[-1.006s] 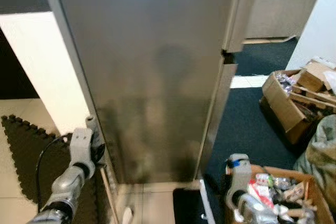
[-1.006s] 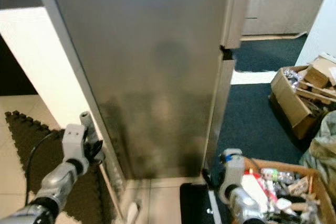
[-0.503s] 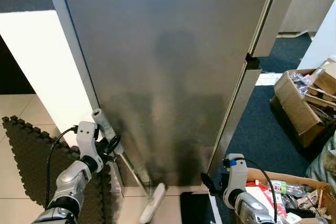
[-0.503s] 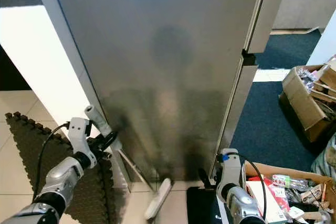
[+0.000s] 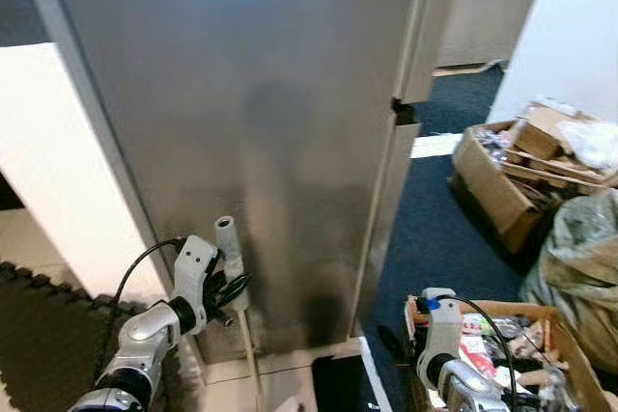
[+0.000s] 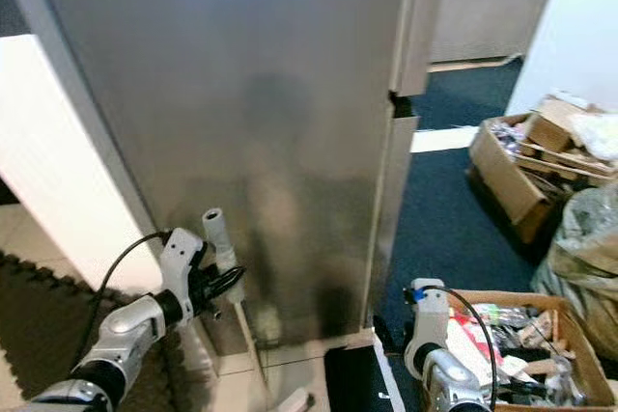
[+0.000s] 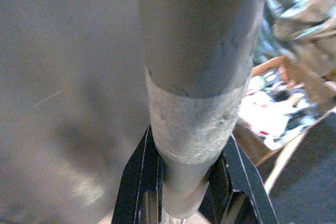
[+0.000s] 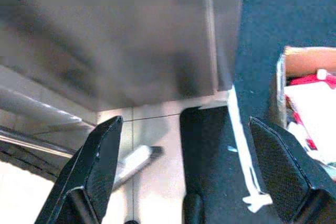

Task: Sweep floor

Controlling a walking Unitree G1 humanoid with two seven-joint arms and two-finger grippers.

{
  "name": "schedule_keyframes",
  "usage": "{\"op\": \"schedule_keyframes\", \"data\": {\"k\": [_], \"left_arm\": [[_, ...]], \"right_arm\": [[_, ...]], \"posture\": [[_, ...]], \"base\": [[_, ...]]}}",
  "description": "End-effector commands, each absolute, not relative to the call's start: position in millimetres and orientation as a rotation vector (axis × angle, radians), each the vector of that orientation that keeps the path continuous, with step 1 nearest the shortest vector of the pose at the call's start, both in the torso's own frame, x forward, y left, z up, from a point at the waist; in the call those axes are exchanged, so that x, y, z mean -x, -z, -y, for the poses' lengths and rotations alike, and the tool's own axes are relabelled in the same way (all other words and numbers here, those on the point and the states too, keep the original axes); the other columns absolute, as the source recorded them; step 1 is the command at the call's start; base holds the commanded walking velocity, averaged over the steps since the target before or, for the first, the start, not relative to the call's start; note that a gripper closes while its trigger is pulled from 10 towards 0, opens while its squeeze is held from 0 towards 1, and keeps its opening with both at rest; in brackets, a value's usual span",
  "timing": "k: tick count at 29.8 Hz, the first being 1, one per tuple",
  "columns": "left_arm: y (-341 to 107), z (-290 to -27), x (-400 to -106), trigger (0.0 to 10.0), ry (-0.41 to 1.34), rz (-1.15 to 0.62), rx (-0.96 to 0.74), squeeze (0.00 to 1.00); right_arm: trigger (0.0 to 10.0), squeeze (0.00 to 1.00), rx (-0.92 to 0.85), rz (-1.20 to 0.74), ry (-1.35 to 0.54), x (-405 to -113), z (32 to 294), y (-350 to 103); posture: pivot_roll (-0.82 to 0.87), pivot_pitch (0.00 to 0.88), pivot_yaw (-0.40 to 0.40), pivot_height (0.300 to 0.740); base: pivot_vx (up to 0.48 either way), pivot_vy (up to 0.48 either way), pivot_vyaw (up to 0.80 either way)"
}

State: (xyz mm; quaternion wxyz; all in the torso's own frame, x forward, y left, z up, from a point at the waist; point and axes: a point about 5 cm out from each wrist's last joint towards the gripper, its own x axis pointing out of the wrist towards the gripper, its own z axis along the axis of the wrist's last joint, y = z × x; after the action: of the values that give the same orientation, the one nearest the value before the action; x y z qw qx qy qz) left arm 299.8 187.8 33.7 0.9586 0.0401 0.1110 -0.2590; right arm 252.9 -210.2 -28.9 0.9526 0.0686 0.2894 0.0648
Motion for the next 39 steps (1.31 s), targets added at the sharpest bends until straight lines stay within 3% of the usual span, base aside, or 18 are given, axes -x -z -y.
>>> {"op": "schedule_keyframes", "data": {"k": [1, 5, 15, 26, 31, 39], "left_arm": [[-44.4, -204.8, -307.0, 10.0, 0.436, -0.189, -0.175, 0.00], [-54.0, -217.9, -314.0, 10.0, 0.302, -0.151, -0.229, 0.00], [-42.5, -210.5, -307.0, 10.0, 0.331, -0.187, -0.283, 0.00], [-27.1, -218.1, -295.9, 10.0, 0.231, -0.249, -0.179, 0.00], [-35.1, -234.5, -298.7, 10.0, 0.119, -0.207, -0.102, 0.00], [-48.2, -226.8, -307.0, 10.0, 0.152, -0.107, -0.017, 0.00]], "right_arm": [[10.0, 0.00, -0.144, -0.590, -0.142, -253.5, 206.5, 29.3], [10.0, 0.00, -0.136, -0.590, -0.144, -252.4, 208.8, 29.3], [10.0, 0.00, -0.111, -0.599, -0.153, -248.5, 215.4, 30.2], [10.0, 0.00, -0.089, -0.612, -0.161, -240.0, 226.2, 32.5], [10.0, 0.00, -0.075, -0.612, -0.186, -238.7, 226.2, 32.5], [10.0, 0.00, -0.057, -0.619, -0.200, -235.1, 228.7, 33.6]], "posture": [[-0.02, 0.015, 0.019, 0.740], [-0.03, 0.021, 0.011, 0.740], [-0.05, 0.044, -0.007, 0.740], [-0.08, 0.087, -0.026, 0.740], [-0.09, 0.118, -0.039, 0.740], [-0.10, 0.145, -0.047, 0.740]], "base": [[0.000, 0.000, 0.00], [0.000, 0.000, 0.00], [0.000, 0.000, 0.00], [0.000, 0.000, 0.00], [0.000, 0.000, 0.00], [0.000, 0.000, 0.00]]}}
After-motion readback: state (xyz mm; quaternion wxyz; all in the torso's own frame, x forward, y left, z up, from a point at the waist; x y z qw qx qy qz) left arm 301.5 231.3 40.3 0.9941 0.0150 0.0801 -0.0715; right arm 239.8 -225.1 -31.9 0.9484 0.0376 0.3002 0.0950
